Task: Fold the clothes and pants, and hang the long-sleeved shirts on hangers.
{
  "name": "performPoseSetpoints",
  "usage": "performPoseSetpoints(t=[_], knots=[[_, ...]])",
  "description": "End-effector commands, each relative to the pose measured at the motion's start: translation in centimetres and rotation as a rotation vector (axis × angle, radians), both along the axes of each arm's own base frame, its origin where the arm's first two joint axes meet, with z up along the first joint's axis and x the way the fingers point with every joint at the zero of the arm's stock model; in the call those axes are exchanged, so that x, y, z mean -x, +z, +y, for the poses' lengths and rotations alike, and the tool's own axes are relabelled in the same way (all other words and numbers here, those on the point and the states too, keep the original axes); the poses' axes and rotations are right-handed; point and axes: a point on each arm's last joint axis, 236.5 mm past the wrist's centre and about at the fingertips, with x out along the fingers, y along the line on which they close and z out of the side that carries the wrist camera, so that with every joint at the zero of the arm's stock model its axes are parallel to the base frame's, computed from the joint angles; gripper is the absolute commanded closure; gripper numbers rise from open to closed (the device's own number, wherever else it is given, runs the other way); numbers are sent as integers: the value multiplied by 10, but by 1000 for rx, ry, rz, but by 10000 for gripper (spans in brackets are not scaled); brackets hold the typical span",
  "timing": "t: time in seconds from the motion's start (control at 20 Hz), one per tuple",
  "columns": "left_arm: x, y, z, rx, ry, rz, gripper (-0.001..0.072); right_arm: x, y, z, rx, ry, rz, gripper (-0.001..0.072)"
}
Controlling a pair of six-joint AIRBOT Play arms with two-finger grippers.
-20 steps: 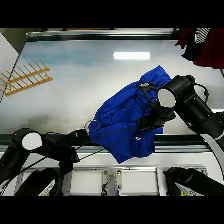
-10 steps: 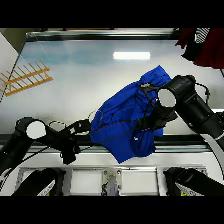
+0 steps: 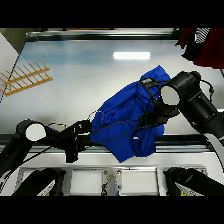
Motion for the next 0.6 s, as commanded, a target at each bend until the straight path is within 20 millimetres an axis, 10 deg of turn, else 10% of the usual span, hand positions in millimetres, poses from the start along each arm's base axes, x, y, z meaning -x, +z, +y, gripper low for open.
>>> performPoseSetpoints(t=[0.0, 0.55], knots=[[-6, 0, -11, 5, -54, 4, 700, -5, 6, -1, 1, 3, -28, 704], [3, 17, -12, 26, -105, -51, 699, -15, 9, -31, 124, -21, -70, 704]])
